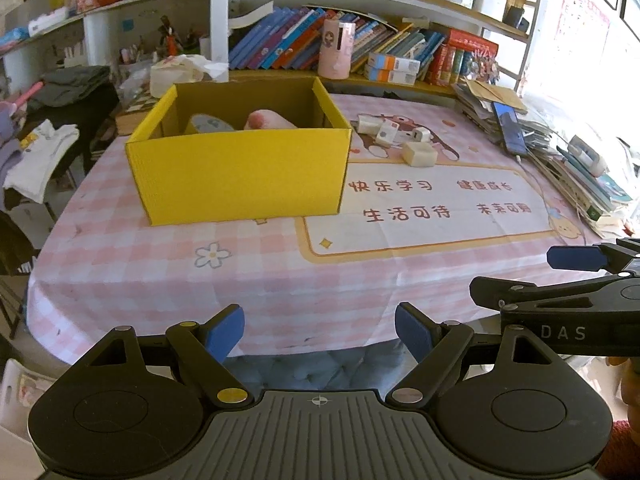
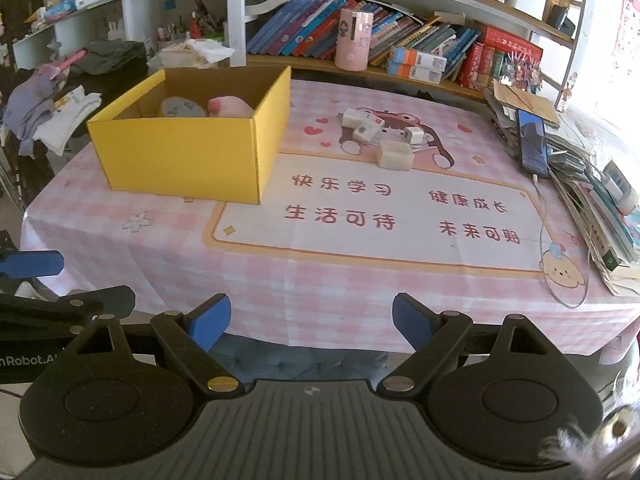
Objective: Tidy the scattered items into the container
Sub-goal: 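Move left tool toward the white foam block while right tool approaches a white charger plug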
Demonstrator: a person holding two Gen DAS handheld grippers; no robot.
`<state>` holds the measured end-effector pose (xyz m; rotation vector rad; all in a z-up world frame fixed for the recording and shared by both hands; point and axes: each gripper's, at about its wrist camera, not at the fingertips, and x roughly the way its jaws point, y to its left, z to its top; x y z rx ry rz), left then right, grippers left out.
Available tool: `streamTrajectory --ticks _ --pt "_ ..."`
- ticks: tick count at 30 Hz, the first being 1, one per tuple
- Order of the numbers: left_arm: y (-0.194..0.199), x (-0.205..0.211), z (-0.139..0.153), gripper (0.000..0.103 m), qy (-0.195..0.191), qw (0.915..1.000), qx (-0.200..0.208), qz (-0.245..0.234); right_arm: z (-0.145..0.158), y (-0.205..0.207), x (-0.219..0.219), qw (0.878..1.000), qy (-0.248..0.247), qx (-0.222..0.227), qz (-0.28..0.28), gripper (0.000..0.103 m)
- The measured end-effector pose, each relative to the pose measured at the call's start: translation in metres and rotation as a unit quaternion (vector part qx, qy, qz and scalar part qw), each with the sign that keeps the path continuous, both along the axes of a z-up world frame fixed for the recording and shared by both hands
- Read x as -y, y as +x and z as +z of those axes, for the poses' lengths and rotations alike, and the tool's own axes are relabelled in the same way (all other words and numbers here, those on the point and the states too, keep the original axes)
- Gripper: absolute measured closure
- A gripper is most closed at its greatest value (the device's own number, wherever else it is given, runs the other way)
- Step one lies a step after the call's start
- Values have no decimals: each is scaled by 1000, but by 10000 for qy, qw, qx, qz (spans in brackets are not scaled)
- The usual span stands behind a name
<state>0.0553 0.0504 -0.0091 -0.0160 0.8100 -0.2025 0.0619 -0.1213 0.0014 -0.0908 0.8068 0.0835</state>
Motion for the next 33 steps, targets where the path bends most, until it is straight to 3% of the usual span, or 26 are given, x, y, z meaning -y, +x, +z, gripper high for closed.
streamTrajectory --ticks 19,33 --pt "62 58 -9 19 21 9979 -4 -651 -9 54 54 9990 -13 -95 -435 15" --pt "130 114 -19 19 -51 9985 -190 -504 -16 132 110 9989 -117 -341 -300 15"
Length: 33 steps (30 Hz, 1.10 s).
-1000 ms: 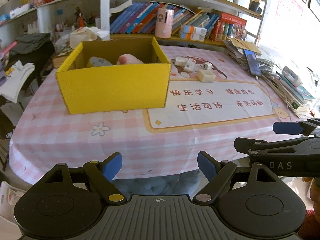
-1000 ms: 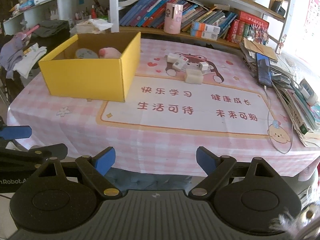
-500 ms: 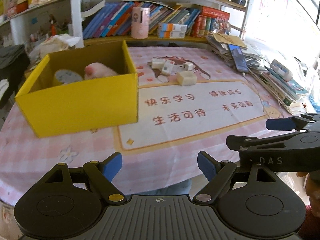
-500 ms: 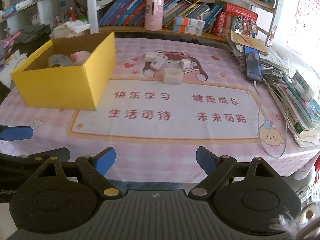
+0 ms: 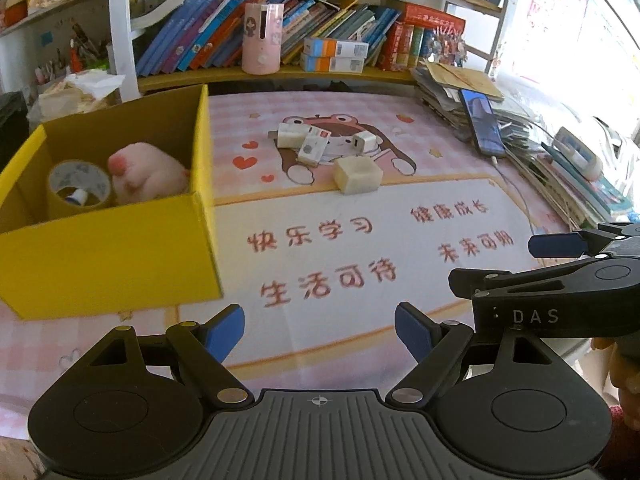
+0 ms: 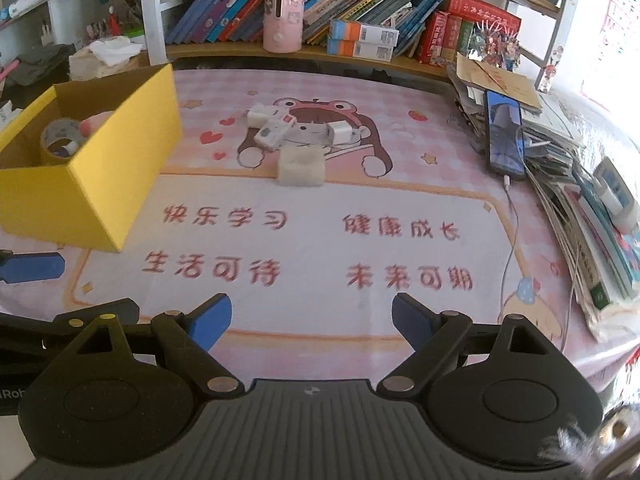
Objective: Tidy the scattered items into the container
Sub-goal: 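Move left tool toward the white foam block while right tool approaches a white charger plug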
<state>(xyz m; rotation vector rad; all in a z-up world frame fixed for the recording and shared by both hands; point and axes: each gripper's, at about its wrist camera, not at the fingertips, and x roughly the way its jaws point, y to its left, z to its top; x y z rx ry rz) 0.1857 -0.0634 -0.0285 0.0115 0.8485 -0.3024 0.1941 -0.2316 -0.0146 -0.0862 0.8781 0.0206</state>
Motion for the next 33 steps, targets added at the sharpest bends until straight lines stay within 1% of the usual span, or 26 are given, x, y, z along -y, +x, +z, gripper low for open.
streamTrajectory --ticks 10,15,18,22,26,30,33 --pt "43 42 2 19 72 9995 -44 295 -1 59 41 9994 53 -67 329 16" --pt "65 65 2 19 254 9993 33 254 0 91 61 9991 188 -1 393 16" --pt "81 71 2 19 334 9989 81 322 3 111 71 9987 264 47 434 16" --pt "105 77 1 21 364 9979 128 512 5 138 76 9977 333 150 563 16" --pt "128 85 -3 21 332 9978 131 552 2 168 76 9963 354 207 759 17" --pt "144 97 -13 23 265 9980 67 562 -5 198 74 9952 381 151 884 18" --pt "154 106 -23 25 261 9979 31 584 -12 218 70 9934 360 113 1080 18"
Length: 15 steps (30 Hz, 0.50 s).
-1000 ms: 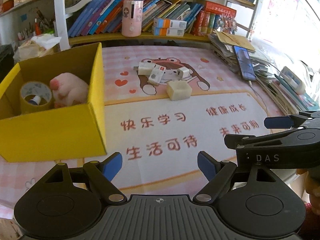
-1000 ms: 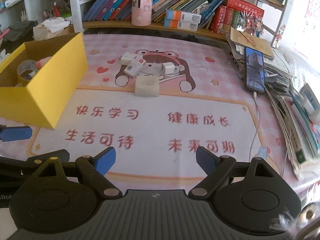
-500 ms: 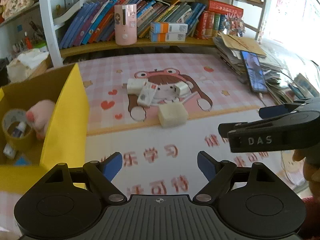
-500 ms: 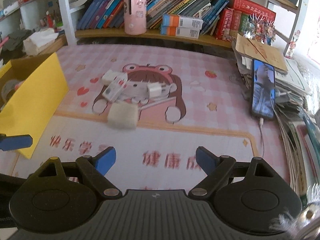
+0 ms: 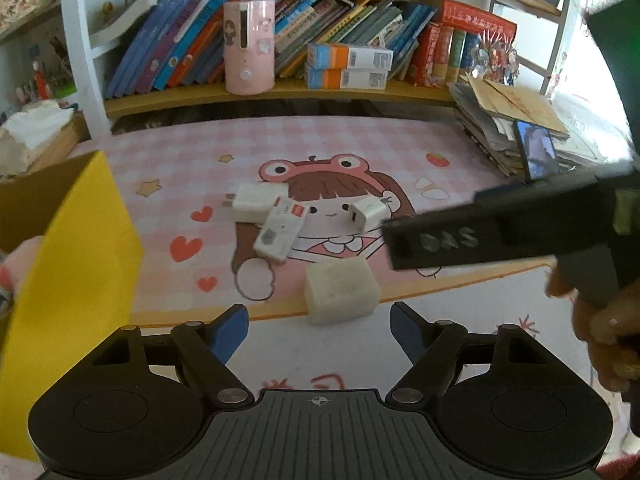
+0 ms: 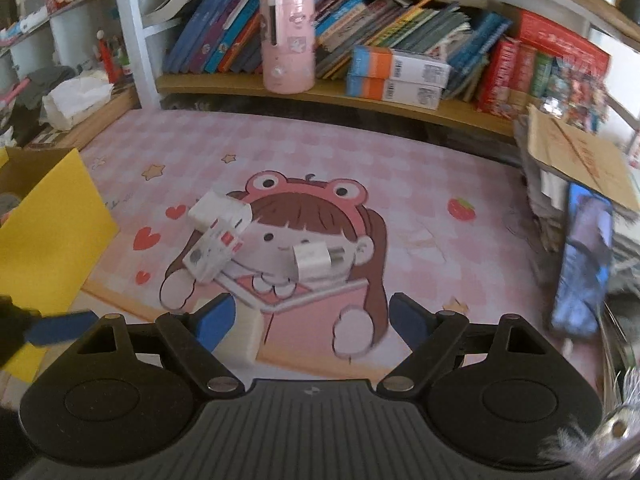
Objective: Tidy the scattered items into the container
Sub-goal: 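Move left tool toward the white foam block while right tool approaches a white charger plug, then close left tool on the white foam block while right tool grasps the white charger plug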
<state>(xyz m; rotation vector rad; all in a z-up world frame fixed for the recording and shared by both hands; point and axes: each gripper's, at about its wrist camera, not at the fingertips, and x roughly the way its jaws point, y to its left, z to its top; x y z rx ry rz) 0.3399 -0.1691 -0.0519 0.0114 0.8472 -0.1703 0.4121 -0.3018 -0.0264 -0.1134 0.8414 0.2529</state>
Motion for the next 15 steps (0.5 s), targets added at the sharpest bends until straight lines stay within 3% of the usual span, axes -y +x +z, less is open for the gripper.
streamTrajectory --ticks 6,15 --pt "18 23 -21 26 346 9992 109 -186 -20 33 -5 9995 -78 -106 272 20" --pt "40 27 -37 39 270 9996 -105 62 -50 73 -2 9981 -211 -208 537 20"
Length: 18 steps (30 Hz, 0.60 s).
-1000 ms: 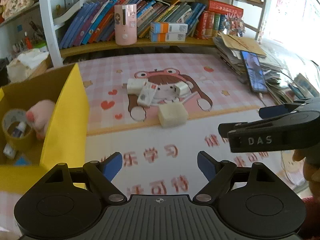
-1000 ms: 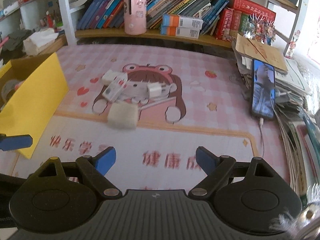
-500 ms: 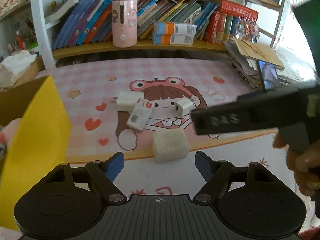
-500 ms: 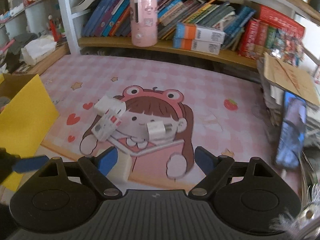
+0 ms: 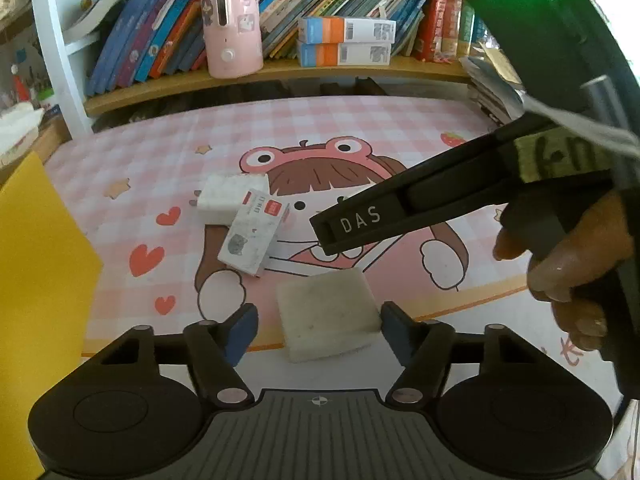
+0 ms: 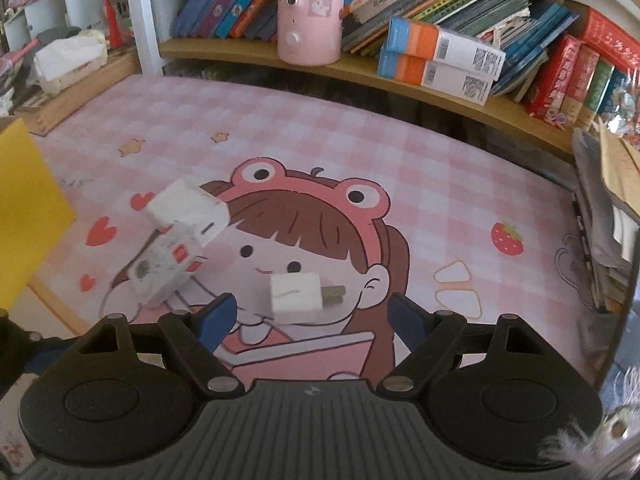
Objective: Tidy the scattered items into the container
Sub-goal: 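Close left tool on the white foam block while right tool grasps the white charger plug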
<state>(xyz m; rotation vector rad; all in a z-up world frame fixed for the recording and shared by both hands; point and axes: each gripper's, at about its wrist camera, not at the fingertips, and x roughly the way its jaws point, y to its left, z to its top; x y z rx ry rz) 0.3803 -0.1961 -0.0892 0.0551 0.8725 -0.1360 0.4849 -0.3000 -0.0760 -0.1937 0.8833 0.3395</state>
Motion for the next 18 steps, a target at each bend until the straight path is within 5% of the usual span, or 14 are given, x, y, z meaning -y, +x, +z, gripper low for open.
streamTrajectory --ticks 8,13,18 --pt "4 -2 -5 51 -205 9997 -69 83 -12 15 3 9999 -2 -25 128 21" --pt "3 -6 -1 59 -268 9995 -111 148 -15 18 5 9996 144 -179 164 54" --pt "-1 -14 7 62 -330 9991 -80 245 -13 15 4 9995 181 -181 160 62"
